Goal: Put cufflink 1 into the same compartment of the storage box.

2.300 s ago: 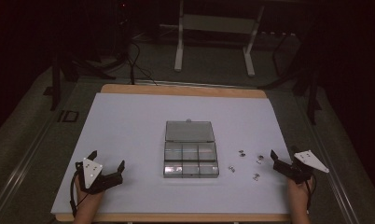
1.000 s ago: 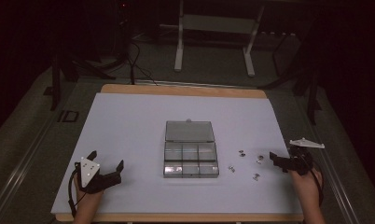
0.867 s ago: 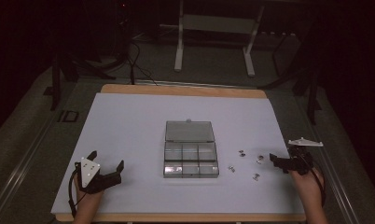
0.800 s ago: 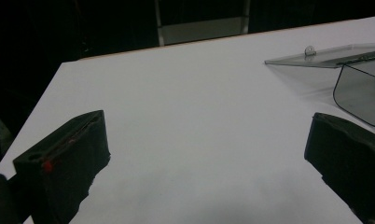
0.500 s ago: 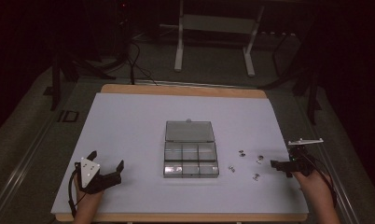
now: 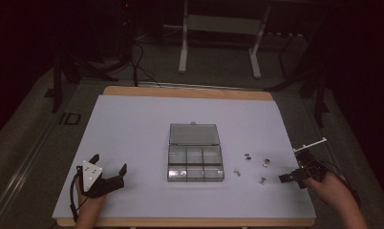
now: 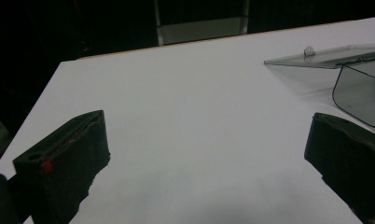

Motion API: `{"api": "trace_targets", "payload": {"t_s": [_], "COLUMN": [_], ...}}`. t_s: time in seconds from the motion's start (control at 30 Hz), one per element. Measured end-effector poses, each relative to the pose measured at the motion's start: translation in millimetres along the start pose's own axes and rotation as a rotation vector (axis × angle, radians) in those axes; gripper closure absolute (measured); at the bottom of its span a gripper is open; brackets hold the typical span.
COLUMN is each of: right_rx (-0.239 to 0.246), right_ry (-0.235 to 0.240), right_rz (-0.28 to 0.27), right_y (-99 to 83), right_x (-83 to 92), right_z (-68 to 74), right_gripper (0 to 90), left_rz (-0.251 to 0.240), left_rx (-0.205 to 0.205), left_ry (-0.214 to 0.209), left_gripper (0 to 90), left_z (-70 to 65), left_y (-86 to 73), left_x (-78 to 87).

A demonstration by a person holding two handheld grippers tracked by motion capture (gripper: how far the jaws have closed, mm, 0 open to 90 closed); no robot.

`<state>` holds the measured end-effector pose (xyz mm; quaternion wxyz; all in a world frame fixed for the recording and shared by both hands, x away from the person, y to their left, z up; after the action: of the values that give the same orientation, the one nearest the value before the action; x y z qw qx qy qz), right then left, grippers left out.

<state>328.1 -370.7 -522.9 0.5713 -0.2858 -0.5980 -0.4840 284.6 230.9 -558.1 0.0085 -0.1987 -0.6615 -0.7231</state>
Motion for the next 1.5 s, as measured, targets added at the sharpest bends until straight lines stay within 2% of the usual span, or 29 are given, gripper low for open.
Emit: {"api": "trace_targets", "payload": {"t_s": [0.17, 0.47, 0.63, 0.73, 0.87, 0.97, 1.2, 1.23, 1.27, 1.3, 1.37, 1.43, 1.5], "right_rx": [0.014, 0.122, 0.134, 0.16, 0.247, 0.3, 0.481, 0.481, 0.514, 0.581, 0.654, 0.697, 0.715], "right_ry": [0.03, 0.105, 0.154, 0.159, 0.174, 0.21, 0.198, 0.198, 0.196, 0.2, 0.186, 0.179, 0.184], "right_rz": [0.076, 0.239, 0.31, 0.344, 0.366, 0.373, 0.385, 0.385, 0.377, 0.369, 0.373, 0.377, 0.373], "right_y": [-4.5, -19.7, -27.9, -31.1, -34.1, -35.8, -37.1, -37.1, -37.0, -36.7, -37.5, -37.4, -35.8], "right_x": [1.6, 3.2, 1.9, 1.6, 2.9, 3.4, -0.3, -0.3, -0.9, -1.9, -1.8, -1.3, -0.4], "right_z": [2.9, 16.7, 22.4, 24.4, 30.2, 36.9, 46.7, 46.7, 49.1, 53.8, 58.9, 64.3, 70.0], "right_gripper": [14.9, 14.9, 14.9, 15.3, 17.5, 17.5, 17.6, 17.6, 17.6, 17.6, 17.7, 17.7, 17.7], "left_rz": [0.002, 0.003, 0.003, 0.003, 0.003, 0.002, 0.001, 0.001, 0.001, 0.001, 0.002, 0.002, 0.002], "left_rx": [-0.002, 0.0, -0.002, -0.003, -0.001, -0.002, -0.003, -0.003, -0.003, -0.005, -0.006, -0.006, -0.006], "left_ry": [0.0, -0.002, -0.002, -0.002, -0.003, -0.002, -0.006, -0.006, -0.006, -0.007, -0.006, -0.007, -0.009], "left_gripper": [0.8, 0.8, 0.8, 0.8, 0.8, 0.8, 0.8, 0.8, 0.8, 0.8, 0.8, 0.8, 0.8], "left_z": [-0.1, 0.0, -0.1, -0.2, -0.1, -0.1, -0.3, -0.3, -0.3, -0.4, -0.5, -0.7, -0.6], "left_y": [-0.1, -0.1, -0.1, -0.1, -0.1, 0.0, 0.0, 0.0, 0.0, 0.0, 0.0, 0.0, 0.0], "left_x": [-0.1, -0.2, -0.2, -0.2, -0.2, -0.3, -0.1, -0.1, -0.1, -0.1, -0.2, -0.2, -0.2]}}
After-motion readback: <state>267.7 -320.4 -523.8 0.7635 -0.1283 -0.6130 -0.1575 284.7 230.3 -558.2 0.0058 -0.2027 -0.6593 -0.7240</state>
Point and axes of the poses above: each handheld gripper's, and its own axes: x roughly backward along the jaws, y roughly out of its top, z roughly to its left, the point moved 6 cm from there along -x, roughly forward along the jaws, and after that the axes turned 2 degrees about -y, right-handed, at the moved point
